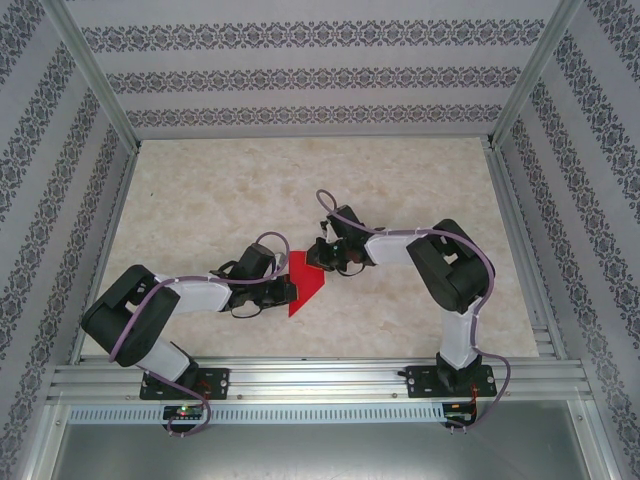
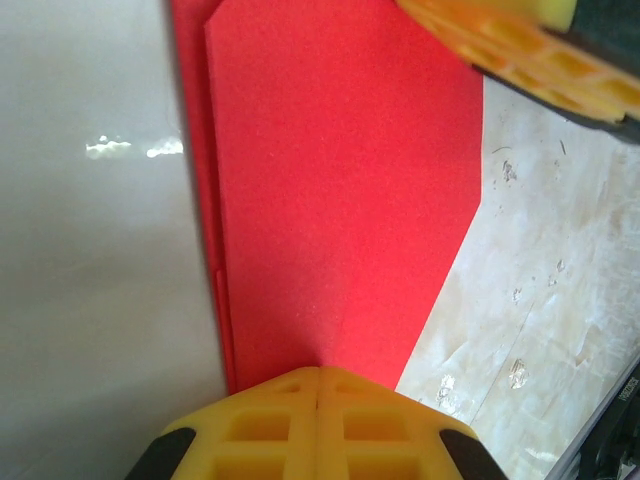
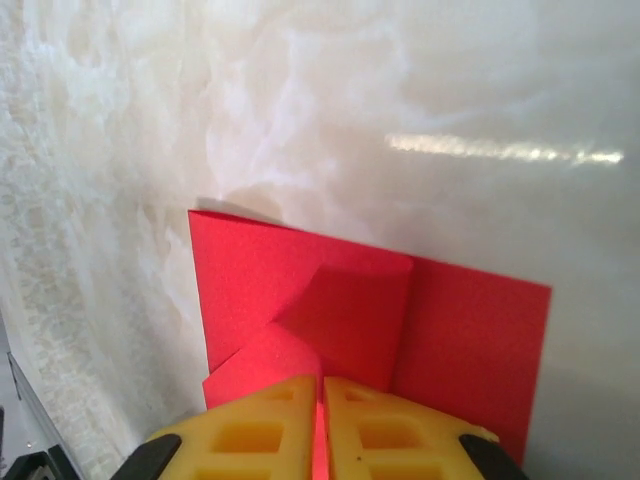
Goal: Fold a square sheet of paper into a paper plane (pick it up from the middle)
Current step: Fourth fold the wing at the center of the table.
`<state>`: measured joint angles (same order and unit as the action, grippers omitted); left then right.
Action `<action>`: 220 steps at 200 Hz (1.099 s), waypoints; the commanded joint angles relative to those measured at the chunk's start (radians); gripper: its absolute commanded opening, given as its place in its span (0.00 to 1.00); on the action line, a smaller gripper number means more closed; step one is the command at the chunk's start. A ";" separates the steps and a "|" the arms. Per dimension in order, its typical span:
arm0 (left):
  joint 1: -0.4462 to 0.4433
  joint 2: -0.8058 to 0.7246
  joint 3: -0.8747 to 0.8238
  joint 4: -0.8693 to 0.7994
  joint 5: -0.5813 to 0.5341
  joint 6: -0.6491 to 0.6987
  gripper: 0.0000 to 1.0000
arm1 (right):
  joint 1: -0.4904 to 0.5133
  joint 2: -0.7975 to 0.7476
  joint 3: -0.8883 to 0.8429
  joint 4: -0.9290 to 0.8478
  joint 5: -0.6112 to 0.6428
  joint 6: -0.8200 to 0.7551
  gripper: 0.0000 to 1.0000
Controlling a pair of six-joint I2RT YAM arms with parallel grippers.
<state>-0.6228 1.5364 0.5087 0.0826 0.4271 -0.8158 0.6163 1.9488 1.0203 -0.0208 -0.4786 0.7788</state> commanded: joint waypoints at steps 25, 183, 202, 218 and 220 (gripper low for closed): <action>-0.002 0.059 -0.074 -0.225 -0.140 0.055 0.02 | -0.102 0.056 0.041 0.005 0.079 -0.043 0.15; -0.002 0.080 -0.006 -0.303 -0.138 0.169 0.03 | 0.030 -0.125 -0.017 0.025 0.011 -0.003 0.16; -0.002 0.081 0.000 -0.295 -0.124 0.173 0.03 | 0.059 -0.077 -0.035 0.067 0.037 0.032 0.15; -0.002 0.084 -0.004 -0.278 -0.101 0.169 0.04 | 0.065 -0.042 -0.056 0.075 0.071 0.041 0.14; -0.002 0.084 -0.004 -0.278 -0.099 0.169 0.04 | 0.065 -0.038 -0.060 0.078 0.075 0.043 0.14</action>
<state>-0.6239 1.5513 0.5575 0.0109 0.4213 -0.6907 0.6830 1.8572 0.9993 -0.0063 -0.4538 0.7742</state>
